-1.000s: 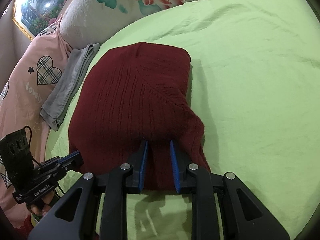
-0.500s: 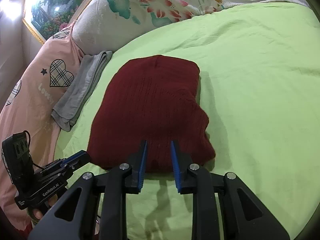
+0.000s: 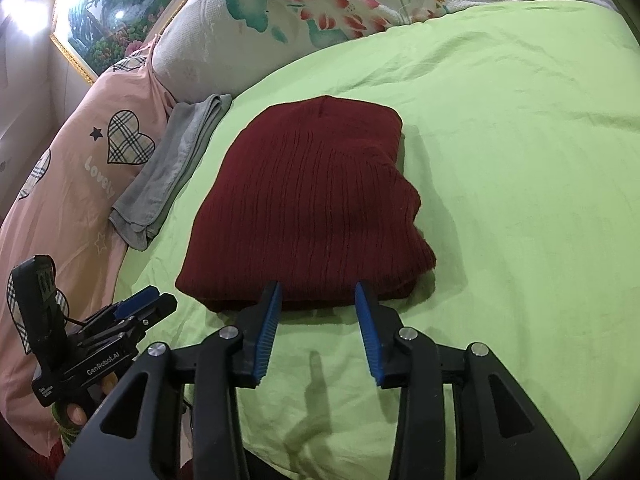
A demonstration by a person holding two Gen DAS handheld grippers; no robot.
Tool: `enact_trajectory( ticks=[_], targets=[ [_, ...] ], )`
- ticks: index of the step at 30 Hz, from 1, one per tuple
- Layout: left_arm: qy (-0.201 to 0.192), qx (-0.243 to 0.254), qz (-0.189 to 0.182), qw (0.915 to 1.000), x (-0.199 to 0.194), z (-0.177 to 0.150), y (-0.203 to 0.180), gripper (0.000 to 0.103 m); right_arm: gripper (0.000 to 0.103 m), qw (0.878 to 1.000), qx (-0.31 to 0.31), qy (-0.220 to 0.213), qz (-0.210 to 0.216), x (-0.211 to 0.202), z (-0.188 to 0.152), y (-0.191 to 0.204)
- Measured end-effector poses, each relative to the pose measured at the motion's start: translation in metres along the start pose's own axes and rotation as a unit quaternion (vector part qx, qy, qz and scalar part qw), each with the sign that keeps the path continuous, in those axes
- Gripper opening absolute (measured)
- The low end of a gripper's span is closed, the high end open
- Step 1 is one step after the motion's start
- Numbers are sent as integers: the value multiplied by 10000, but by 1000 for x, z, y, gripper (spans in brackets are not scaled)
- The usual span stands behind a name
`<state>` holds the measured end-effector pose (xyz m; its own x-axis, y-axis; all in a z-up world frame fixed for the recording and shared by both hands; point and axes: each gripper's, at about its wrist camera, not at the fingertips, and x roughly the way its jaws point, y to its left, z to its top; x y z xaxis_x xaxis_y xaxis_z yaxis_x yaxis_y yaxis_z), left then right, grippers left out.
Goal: Fold large clothes
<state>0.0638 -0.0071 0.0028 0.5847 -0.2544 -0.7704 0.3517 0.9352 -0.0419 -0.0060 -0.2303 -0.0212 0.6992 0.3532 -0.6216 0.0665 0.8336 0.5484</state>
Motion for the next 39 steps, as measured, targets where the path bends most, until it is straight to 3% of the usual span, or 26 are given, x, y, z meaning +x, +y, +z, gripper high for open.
enact_trajectory(
  ticks=[3,8,12,17,21,22,23,24,28,32,39],
  targets=[
    [-7,-6,7,10000,1,3,3,61,52,10000,2,-36,-14,0,0,0],
    [-83,-171,-182,9997,3,21,13,68,54,9996,9,-257,-144,4,32,-11],
    [-118,-303,-310,9990,11,45,18,72,54,9990,292,-320,-106,24,77,-33],
    [41,-392,-279,9988,38,67,21,73,54,9987,474,-75,-164,66,121,-50],
    [153,-667,-436,9967,61,77,30,76,54,9976,617,296,-41,106,136,-58],
    [158,-691,-426,9966,65,79,31,77,51,9974,605,390,-13,112,137,-58],
    [196,-680,-398,9967,69,81,31,77,19,9977,528,421,-15,115,136,-55],
    [217,-664,-353,9969,72,83,30,77,11,9984,434,355,-89,113,136,-51],
    [220,-402,-109,9989,78,81,18,77,9,9989,352,-85,-289,93,134,-46],
    [215,-264,-81,9994,87,77,6,77,11,9971,408,275,-575,116,123,-55],
    [142,-379,-19,9992,69,73,14,76,31,9969,466,-158,-612,70,115,-40]
  ],
)
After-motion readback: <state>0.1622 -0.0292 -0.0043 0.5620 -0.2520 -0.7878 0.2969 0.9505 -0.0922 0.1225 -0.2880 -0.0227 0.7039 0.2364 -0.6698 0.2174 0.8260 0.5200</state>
